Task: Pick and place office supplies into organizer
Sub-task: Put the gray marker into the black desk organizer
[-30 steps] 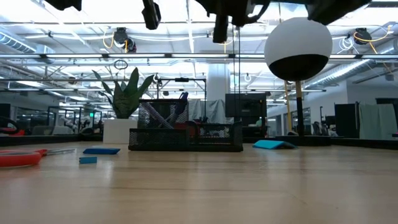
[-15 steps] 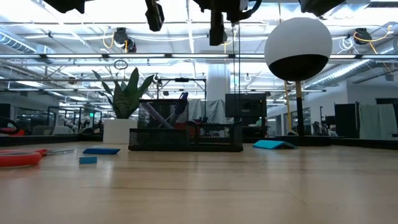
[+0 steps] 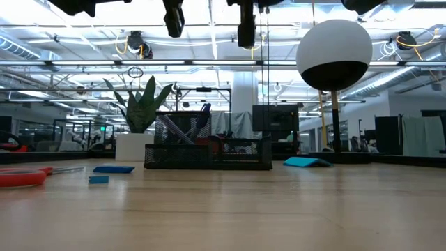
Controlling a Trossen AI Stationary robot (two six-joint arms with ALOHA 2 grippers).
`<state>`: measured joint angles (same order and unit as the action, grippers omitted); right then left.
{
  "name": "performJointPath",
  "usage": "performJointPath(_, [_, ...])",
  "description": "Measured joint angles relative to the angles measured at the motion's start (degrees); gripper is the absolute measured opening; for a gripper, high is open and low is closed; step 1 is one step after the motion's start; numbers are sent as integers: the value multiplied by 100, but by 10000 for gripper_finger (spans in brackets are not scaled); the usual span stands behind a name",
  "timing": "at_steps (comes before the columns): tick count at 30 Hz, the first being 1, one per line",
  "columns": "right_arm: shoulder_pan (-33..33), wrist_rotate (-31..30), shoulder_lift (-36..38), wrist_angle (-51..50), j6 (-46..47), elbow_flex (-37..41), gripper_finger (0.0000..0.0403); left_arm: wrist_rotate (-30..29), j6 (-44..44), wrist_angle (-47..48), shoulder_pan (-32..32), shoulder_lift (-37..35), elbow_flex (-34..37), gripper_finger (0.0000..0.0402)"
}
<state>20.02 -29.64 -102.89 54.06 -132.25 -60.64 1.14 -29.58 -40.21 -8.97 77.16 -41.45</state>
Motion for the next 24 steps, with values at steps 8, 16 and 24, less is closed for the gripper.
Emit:
performJointPath(8, [87,-550,7,504,194,-4,35,23,501,155,6,-242,2,118])
performJointPath(16, [138,-1993,36,863,1880,11,35,-261,1568,970,-45,-1008,-2,120])
performJointPath(24, [142,-3059,276,1236,4934,111,35,-1255,2680,1679,-331,-1596,0,120])
